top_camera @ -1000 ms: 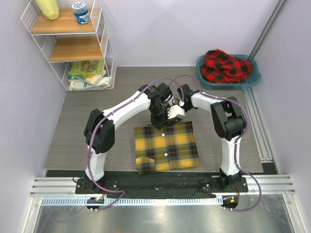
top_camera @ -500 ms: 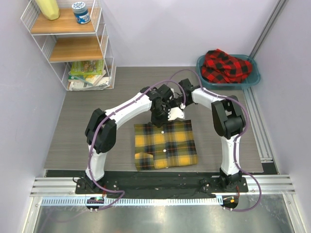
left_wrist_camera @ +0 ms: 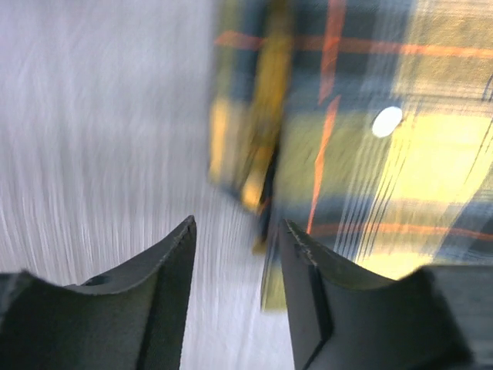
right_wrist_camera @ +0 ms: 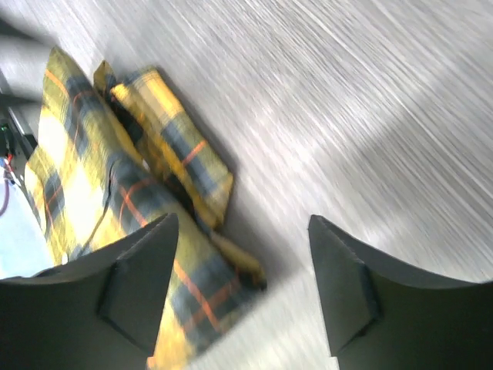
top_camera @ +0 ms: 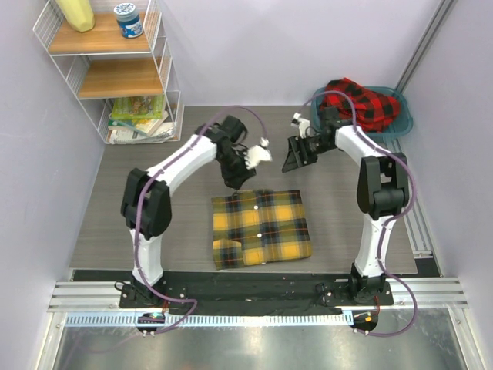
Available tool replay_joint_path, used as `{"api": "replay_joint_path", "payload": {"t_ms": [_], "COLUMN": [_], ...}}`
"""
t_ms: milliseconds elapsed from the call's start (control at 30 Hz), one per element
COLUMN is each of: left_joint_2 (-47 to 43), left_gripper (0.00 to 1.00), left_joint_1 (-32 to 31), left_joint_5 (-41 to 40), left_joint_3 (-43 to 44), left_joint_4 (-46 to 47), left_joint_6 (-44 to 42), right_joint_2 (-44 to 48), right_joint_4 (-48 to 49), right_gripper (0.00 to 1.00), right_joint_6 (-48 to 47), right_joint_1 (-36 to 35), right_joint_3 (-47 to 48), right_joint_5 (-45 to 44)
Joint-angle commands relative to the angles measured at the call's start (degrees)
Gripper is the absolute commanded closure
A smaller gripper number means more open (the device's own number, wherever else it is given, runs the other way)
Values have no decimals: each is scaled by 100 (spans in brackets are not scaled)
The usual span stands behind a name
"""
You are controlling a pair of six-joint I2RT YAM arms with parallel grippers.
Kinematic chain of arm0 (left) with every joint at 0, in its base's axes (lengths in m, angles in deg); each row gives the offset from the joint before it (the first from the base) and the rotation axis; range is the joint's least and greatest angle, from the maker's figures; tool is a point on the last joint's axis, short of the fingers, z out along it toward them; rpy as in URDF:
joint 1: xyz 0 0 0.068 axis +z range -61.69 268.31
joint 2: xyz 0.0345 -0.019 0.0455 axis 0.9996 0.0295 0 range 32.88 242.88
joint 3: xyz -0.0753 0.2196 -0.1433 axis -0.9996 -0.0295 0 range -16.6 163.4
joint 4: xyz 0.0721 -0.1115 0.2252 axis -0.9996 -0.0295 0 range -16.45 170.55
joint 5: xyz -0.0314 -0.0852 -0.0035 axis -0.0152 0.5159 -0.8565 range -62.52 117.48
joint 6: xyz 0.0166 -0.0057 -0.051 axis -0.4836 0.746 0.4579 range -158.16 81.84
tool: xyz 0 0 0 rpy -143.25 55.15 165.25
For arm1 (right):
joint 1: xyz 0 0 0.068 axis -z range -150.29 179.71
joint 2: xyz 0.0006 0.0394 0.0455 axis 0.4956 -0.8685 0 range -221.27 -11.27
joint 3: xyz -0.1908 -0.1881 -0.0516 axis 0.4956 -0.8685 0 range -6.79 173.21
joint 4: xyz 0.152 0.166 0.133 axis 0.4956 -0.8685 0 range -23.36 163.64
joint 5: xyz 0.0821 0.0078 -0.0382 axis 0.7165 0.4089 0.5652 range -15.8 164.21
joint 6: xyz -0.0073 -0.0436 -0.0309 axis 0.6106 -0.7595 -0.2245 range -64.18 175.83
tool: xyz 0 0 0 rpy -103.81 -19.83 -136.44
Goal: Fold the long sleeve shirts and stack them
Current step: Fold the shirt
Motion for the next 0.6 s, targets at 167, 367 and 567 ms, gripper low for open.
{"api": "replay_joint_path", "payload": {"t_ms": [167,367,567], "left_joint_2": [-723,-258,24], "left_gripper": [40,39,35], "left_joint_1": [1345,1503,1539], "left_joint_5": [1738,2230,2266], "left_joint_3": [-783,-897,-994], "left_joint_4": [54,-130,-104], "left_joint_6": [1669,1749,1749], "right_joint_2": [1245,1193,1167], "right_joint_4": [-786,-733,-461], "right_gripper": [23,22,16], "right_joint_6": [-1073,-1442,-1706], "right_joint_1": [93,-109,-276], "right_joint_3": [-664,-1007,-1463], "right_joint_5": [-80,-352,-694]}}
